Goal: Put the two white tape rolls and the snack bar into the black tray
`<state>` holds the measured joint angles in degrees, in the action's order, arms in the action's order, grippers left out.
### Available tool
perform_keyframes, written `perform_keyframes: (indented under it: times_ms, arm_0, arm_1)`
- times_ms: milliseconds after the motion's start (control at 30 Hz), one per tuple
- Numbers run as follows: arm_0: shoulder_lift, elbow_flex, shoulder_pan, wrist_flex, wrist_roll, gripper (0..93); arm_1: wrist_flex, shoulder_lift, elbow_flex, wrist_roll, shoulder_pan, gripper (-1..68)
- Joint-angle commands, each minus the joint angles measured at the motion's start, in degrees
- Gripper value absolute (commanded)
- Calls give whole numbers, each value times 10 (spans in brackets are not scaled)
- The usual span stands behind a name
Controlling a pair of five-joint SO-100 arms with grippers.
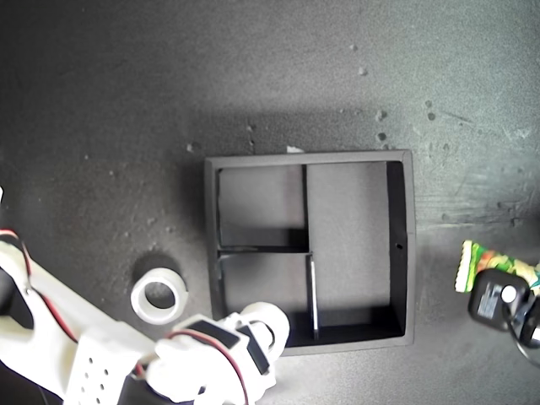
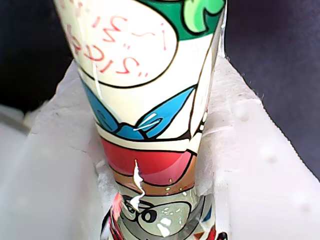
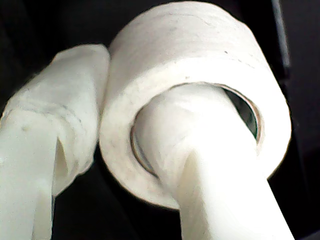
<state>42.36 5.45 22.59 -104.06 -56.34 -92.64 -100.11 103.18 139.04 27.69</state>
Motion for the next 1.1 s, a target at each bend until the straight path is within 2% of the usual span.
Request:
perform_keyframes:
  times_ms: [0, 100, 200, 300, 400, 567, 700, 800, 900, 1067]
  arm_0:
    - [0, -47, 11, -10, 1, 1]
    - [-18, -56, 15, -10, 2, 2]
    - [-41, -63, 16, -10, -2, 7]
    - [-60, -73, 19, -10, -4, 20]
    - [-76, -80, 21, -10, -12, 57]
    - [-96, -68, 5, -10, -25, 101]
    - [-98, -59, -5, -10, -29, 117]
    - [-83, -54, -4, -11, -33, 121]
    - [-29, 1, -5, -11, -33, 121]
    - [163, 208, -21, -11, -41, 124]
  arm_1:
    - [-47, -25, -45, 18, -35, -6]
    - [-83, -25, -75, 26, -69, -4]
    - [-73, -18, -99, -137, -138, -5]
    - [39, -20, -93, -426, -204, -6]
    - [138, -20, -130, -653, -230, -7]
    - [162, -14, -246, -867, -236, -7]
    - [188, -14, -289, -1001, -199, -7]
    - [218, -13, -279, -1039, -185, -7]
    - [290, -9, -229, -1059, -185, -7]
    - [347, 91, -256, -1089, -180, -7]
